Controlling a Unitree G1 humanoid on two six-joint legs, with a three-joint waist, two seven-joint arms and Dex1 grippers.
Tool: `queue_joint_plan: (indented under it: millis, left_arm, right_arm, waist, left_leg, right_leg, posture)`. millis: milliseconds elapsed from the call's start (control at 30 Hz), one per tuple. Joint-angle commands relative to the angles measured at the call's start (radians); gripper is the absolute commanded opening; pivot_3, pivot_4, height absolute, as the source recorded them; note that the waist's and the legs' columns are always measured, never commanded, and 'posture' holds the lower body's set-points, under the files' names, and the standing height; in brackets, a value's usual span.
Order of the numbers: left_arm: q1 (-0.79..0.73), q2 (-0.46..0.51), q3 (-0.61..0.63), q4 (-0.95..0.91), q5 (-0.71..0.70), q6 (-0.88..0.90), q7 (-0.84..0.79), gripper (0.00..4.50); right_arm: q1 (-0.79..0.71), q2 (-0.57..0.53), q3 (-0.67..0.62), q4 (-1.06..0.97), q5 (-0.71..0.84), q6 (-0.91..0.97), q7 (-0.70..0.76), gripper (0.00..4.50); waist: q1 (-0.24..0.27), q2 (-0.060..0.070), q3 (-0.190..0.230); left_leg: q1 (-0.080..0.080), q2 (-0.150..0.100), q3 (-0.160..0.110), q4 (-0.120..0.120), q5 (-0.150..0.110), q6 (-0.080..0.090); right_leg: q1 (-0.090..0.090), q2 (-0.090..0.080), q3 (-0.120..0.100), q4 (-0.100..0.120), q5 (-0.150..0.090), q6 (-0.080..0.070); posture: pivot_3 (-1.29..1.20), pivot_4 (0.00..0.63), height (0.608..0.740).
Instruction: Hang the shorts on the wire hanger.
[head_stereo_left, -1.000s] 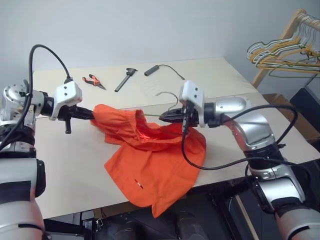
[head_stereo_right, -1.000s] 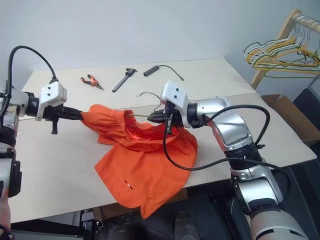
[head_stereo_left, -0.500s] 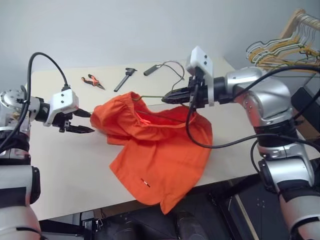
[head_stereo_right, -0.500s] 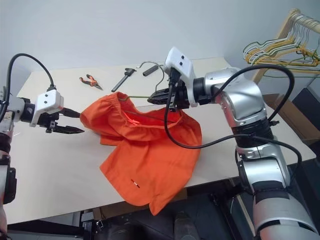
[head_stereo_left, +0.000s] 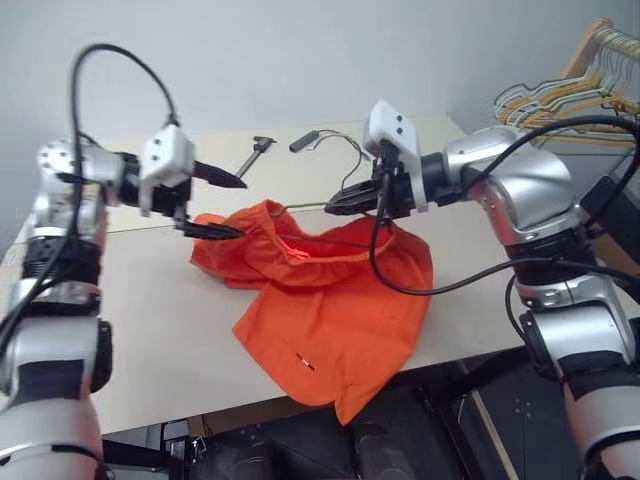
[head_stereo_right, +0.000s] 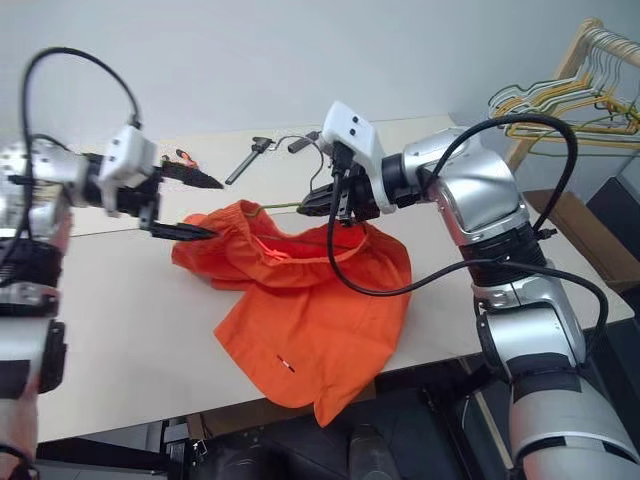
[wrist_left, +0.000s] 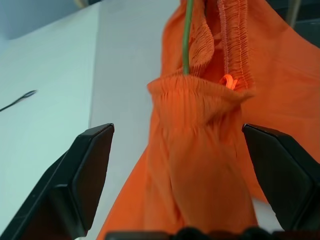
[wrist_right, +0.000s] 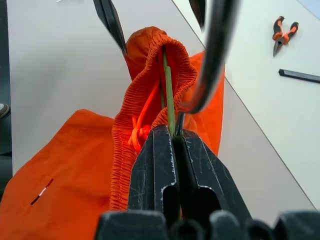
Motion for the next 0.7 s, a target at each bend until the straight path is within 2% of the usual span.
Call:
queue_joint_plan:
  millis: [33, 133, 233, 600, 633, 700]
  left_arm:
    - [-0.064, -0.041, -0.034, 0.072, 0.071, -0.069, 0.011, 4.48]
    - [-0.098, -0.073, -0.066, 0.150, 0.134, -0.122, 0.022, 4.48]
    - [-0.114, -0.094, -0.063, 0.195, 0.150, -0.149, 0.012, 3.88]
    - [-0.111, -0.101, -0.039, 0.222, 0.165, -0.176, 0.002, 0.30]
    - [-0.109, -0.099, -0.037, 0.221, 0.163, -0.172, -0.001, 0.02]
    - [-0.106, -0.096, -0.034, 0.219, 0.160, -0.169, -0.004, 0.02]
  right_arm:
    - [-0.043, -0.001, -0.013, -0.008, -0.007, -0.028, 0.016, 0.00]
    - [-0.048, 0.004, -0.011, -0.012, -0.011, -0.027, 0.022, 0.00]
    - [-0.048, 0.006, -0.010, -0.018, -0.011, -0.027, 0.026, 0.00]
    - [-0.051, 0.018, -0.013, -0.018, -0.023, -0.026, 0.030, 0.00]
    - [-0.051, 0.020, -0.013, -0.018, -0.023, -0.024, 0.028, 0.00]
    - [-0.051, 0.022, -0.013, -0.019, -0.023, -0.022, 0.026, 0.00]
  waist:
    - [-0.006, 0.000, 0.000]
    - [-0.015, 0.000, 0.000]
    - [-0.025, 0.000, 0.000]
    - [-0.035, -0.001, -0.001]
    - [-0.035, -0.001, -0.001]
    - [-0.035, -0.001, -0.001]
  left_leg:
    - [0.000, 0.000, 0.000, 0.000, 0.001, -0.001]
    - [0.000, 0.000, 0.000, 0.000, 0.001, -0.002]
    - [0.000, 0.000, 0.000, 0.000, 0.001, -0.002]
    - [0.000, 0.000, -0.003, 0.000, 0.001, -0.001]
    - [0.000, 0.000, -0.003, 0.000, 0.001, -0.001]
    - [0.000, 0.000, -0.003, 0.000, 0.001, -0.001]
  right_leg:
    - [0.000, 0.000, 0.000, 0.000, 0.000, 0.000]
    - [0.000, 0.000, 0.000, 0.000, 0.000, 0.000]
    - [0.000, 0.000, 0.000, 0.000, 0.000, 0.000]
    - [0.000, 0.000, 0.000, 0.000, 0.000, 0.000]
    - [0.000, 0.000, 0.000, 0.000, 0.000, 0.000]
    - [0.000, -0.001, 0.000, 0.000, 0.000, 0.000]
  posture:
    - [-0.15, 0.015, 0.740]
    - [-0.15, 0.011, 0.740]
    - [-0.16, 0.008, 0.740]
    - [-0.15, 0.003, 0.740]
    - [-0.15, 0.004, 0.740]
    - [-0.15, 0.005, 0.740]
